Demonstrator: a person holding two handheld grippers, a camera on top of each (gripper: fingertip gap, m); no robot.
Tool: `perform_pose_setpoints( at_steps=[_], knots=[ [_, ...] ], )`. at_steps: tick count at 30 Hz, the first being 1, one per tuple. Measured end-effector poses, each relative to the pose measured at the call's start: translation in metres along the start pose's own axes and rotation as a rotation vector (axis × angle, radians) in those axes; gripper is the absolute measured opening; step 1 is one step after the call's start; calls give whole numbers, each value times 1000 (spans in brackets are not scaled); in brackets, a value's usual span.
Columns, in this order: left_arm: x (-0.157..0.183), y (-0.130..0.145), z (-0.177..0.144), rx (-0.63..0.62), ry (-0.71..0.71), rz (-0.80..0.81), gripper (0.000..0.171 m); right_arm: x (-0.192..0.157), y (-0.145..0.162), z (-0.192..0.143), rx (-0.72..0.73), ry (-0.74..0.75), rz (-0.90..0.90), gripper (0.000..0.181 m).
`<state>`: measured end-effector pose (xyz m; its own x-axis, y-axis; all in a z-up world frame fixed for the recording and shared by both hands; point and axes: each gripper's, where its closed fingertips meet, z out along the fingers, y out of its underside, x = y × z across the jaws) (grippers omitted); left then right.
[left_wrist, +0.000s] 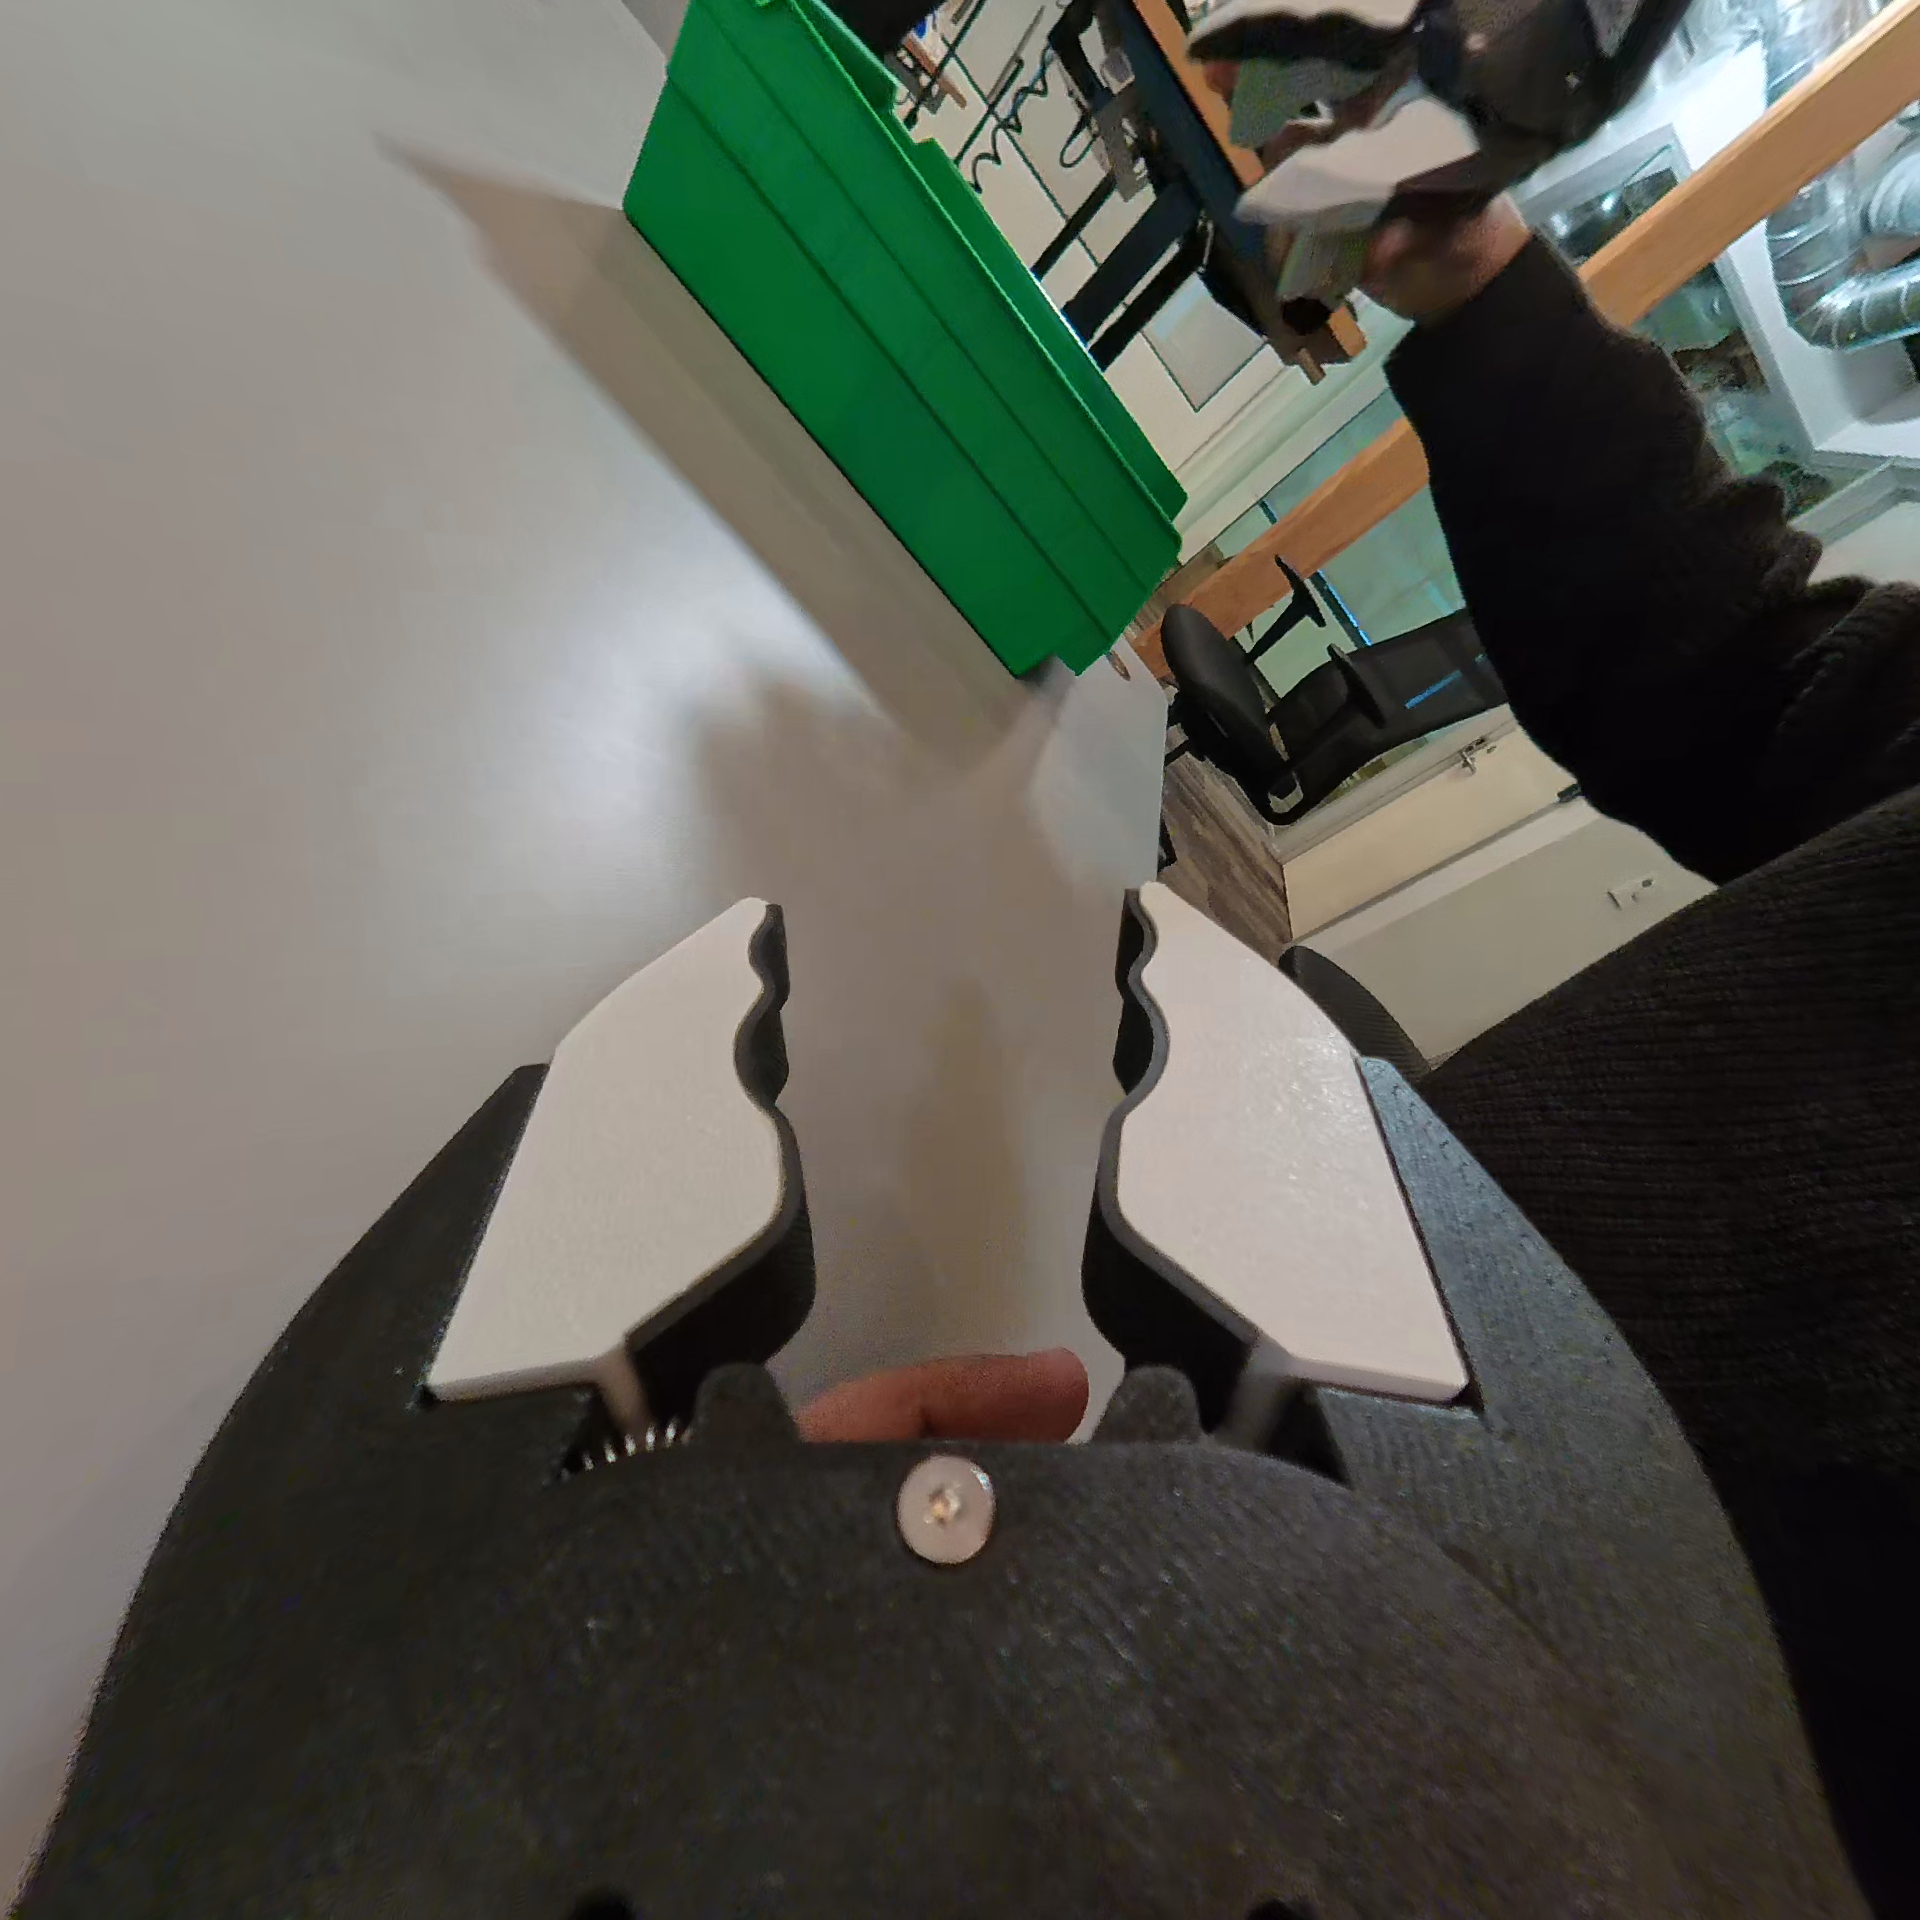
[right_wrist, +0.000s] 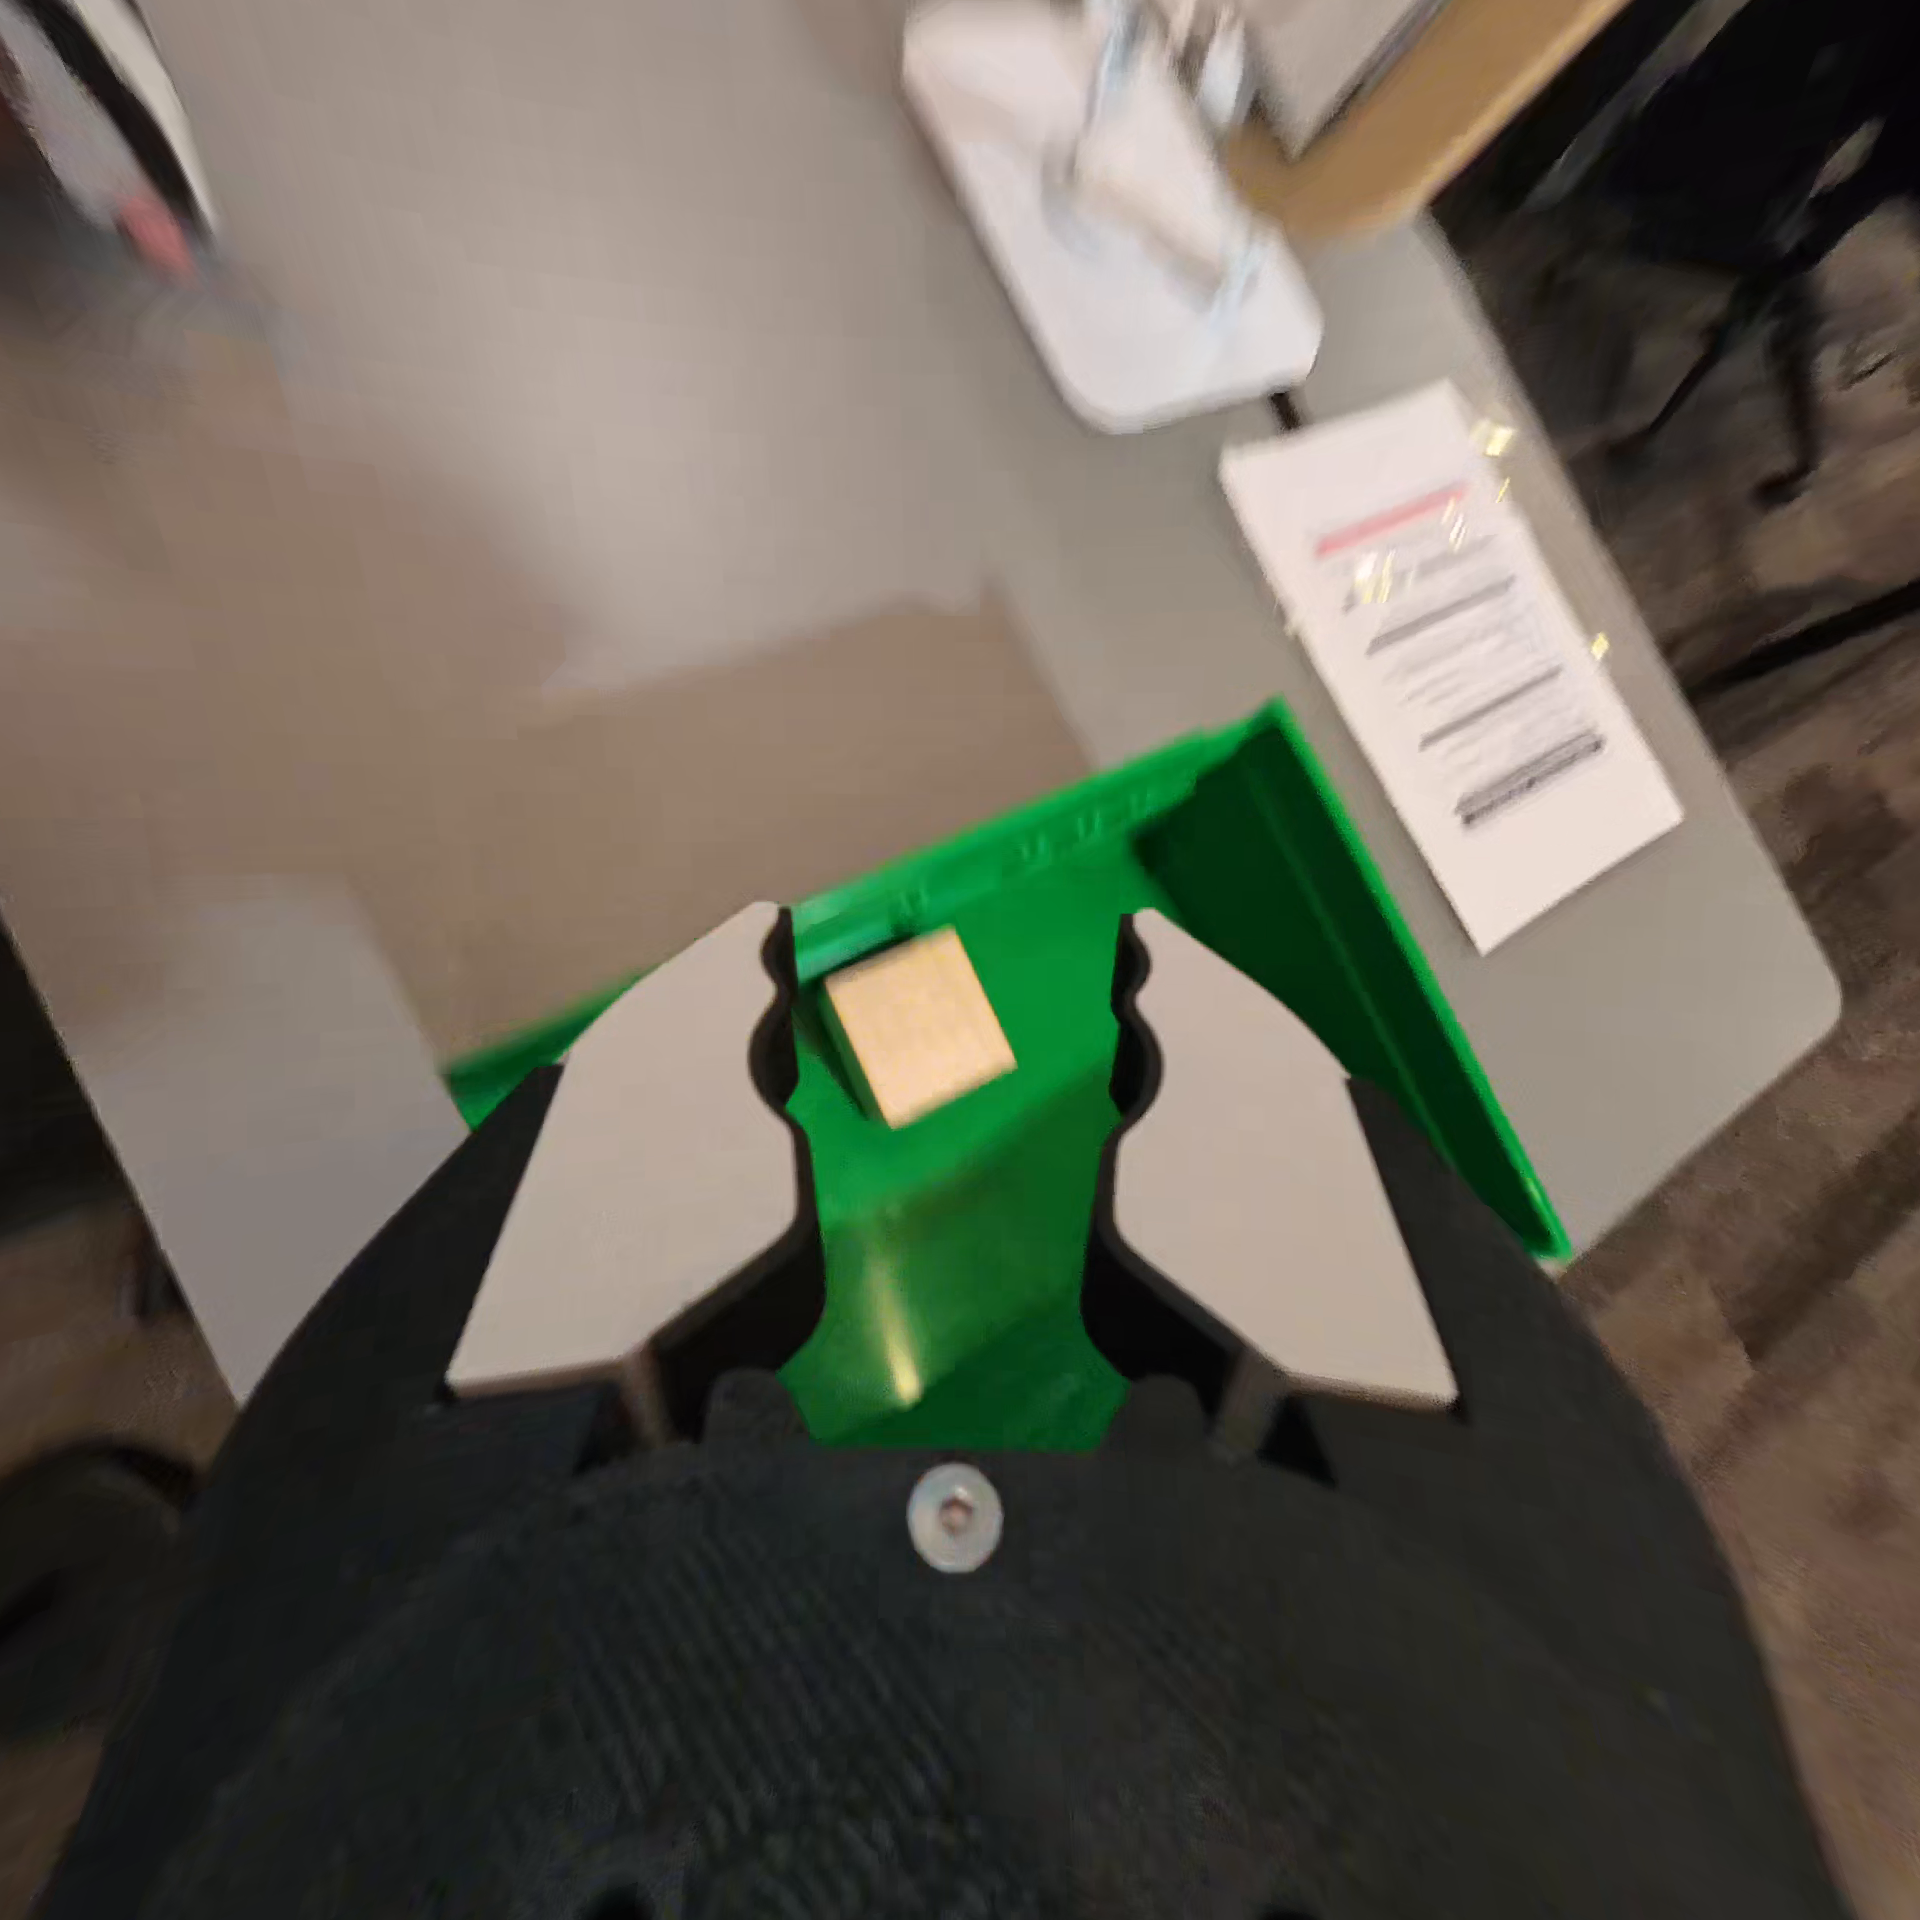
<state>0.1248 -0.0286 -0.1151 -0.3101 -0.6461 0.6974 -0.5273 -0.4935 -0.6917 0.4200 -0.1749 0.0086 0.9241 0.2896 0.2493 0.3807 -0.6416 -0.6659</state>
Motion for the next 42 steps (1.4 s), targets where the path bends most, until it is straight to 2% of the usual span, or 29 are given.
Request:
perform_pose_setpoints(
  at_steps=[2, 4, 5, 6, 8, 12, 14, 19, 21, 24, 26, 28, 30, 34, 42],
  knots=[
    [3, 0, 0, 1, 5, 7, 62, -15, -41, -13, 166, 8, 87, 68],
    [7, -1, 0, 4, 8, 19, 62, -29, -82, -22, 336, 16, 276, 73],
    [9, -2, -1, 5, 11, 26, 62, -43, -99, -23, 395, -34, 362, 78],
    [12, -2, -1, 6, 13, 32, 62, -59, -115, -24, 455, -78, 438, 75],
    [16, -4, -3, 12, 12, 46, 62, -80, -133, -13, 541, -68, 573, 70],
    [20, -10, -7, 43, -7, 69, 62, -136, -155, 36, 682, -181, 778, 67],
    [19, -13, -10, 54, -25, 78, 62, -162, -161, 73, 684, -288, 884, 71],
    [12, -22, -20, 97, -93, 63, 63, -192, -169, 143, 756, -330, 1112, 73],
    [11, -28, -26, 133, -115, 51, 64, -198, -168, 158, 743, -343, 1153, 75],
    [3, -29, -30, 140, -164, 77, 63, -189, -163, 165, 768, -261, 1208, 74],
    [-3, -25, -30, 113, -191, 106, 61, -187, -173, 161, 831, -327, 1288, 75],
    [-6, -21, -28, 91, -213, 142, 59, -194, -187, 159, 850, -385, 1254, 76],
    [-8, -18, -26, 76, -236, 182, 57, -207, -188, 167, 775, -337, 1101, 79],
    [-12, -12, -21, 36, -296, 276, 57, -226, -164, 185, 617, -204, 834, 81],
    [-11, -12, -19, 40, -271, 287, 52, -225, -161, 186, 620, -192, 803, 79]
  ],
)
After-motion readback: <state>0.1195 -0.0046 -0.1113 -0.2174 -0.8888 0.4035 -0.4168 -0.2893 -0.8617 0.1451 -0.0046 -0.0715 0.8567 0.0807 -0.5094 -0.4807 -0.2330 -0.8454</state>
